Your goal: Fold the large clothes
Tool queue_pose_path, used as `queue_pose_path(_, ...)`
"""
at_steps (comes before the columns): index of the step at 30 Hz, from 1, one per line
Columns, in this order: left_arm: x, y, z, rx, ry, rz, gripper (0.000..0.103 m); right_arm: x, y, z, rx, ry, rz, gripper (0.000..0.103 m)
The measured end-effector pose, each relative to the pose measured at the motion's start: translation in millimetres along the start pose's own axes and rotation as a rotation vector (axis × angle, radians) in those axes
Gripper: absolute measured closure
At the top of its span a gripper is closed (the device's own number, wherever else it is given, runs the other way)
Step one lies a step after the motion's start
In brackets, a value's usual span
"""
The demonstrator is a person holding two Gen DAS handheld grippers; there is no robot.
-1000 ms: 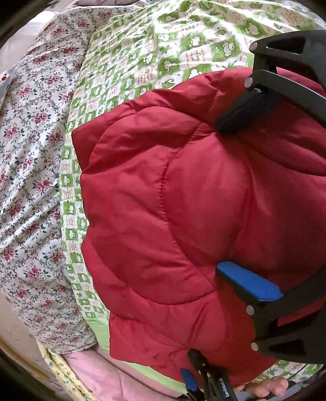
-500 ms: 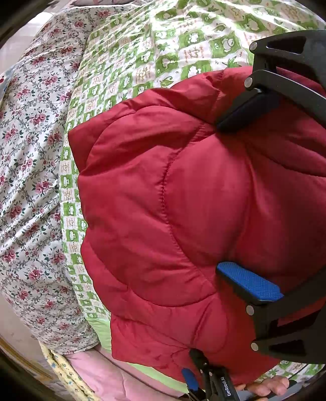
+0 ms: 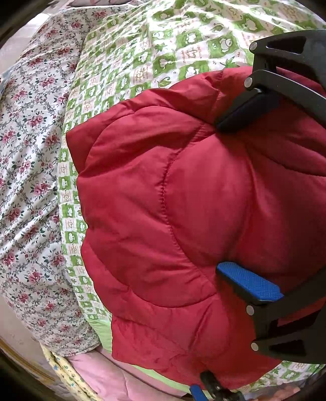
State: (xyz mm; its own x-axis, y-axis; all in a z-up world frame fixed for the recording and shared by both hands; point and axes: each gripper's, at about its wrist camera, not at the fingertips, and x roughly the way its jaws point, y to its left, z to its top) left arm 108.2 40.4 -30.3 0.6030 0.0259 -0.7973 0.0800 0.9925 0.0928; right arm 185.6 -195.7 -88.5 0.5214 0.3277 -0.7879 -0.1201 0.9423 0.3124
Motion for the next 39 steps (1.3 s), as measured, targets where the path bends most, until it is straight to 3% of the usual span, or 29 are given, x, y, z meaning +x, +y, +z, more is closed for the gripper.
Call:
queue_pose_path(10,-14.8,2.6,-13.7,0.008,0.009,0.046,0.013,-59.0,16.3,-14.1,-0.041,-0.099,-0.011,0.000)
queue_pose_path(13,-16.3,3.6,-18.4,0.008,0.016,0.045,0.013,-70.5,20.9,-25.8,-0.063,-0.091,0.011,0.000)
queue_pose_path(20,-1.2,3.6,-25.8,0.005,0.050,0.036,0.012,-51.2,24.1,-45.8,-0.085,-0.011,0.002,0.000)
queue_pose_path(35,7.5,3.4,-30.1,0.012,0.049,0.030,0.011,-47.3,22.9,-47.8,-0.061,-0.004,0.002,0.000)
queue_pose_path(39,8.7,3.2,-30.4,0.013,0.051,0.031,0.011,-61.6,24.3,-41.8,-0.039,-0.047,0.021,0.000)
